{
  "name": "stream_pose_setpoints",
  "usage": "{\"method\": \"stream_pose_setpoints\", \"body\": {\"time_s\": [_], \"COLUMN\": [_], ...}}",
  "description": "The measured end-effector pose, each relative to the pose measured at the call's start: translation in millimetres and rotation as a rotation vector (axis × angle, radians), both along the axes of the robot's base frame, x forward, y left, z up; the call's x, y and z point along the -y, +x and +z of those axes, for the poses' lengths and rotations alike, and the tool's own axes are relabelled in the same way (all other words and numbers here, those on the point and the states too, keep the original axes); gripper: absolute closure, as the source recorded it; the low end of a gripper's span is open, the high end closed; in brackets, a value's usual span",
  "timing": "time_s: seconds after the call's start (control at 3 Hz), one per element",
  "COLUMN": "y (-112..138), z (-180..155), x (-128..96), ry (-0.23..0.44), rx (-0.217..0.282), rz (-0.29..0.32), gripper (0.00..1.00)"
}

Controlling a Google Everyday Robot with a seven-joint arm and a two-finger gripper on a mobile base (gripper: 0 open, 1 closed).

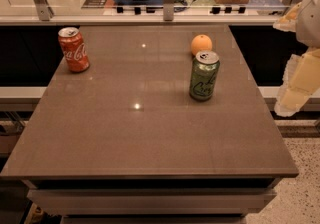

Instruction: Move orange near coke can

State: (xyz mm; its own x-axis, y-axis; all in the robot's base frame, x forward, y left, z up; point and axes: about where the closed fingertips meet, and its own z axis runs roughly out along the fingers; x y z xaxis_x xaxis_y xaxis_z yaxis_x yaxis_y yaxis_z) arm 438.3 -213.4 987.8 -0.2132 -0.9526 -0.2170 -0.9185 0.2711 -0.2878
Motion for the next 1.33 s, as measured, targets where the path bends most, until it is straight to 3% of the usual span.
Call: {"method": "stream_pose_setpoints", "body": {"time_s": [0.67,1.33], "y": [6,58], "z": [1,-14], "x": [1,7], "ry": [0.021,0.214], "rx": [0.017,0.065], "rz": [-0.005,-0.023], "gripper": [0.0,0.0]}}
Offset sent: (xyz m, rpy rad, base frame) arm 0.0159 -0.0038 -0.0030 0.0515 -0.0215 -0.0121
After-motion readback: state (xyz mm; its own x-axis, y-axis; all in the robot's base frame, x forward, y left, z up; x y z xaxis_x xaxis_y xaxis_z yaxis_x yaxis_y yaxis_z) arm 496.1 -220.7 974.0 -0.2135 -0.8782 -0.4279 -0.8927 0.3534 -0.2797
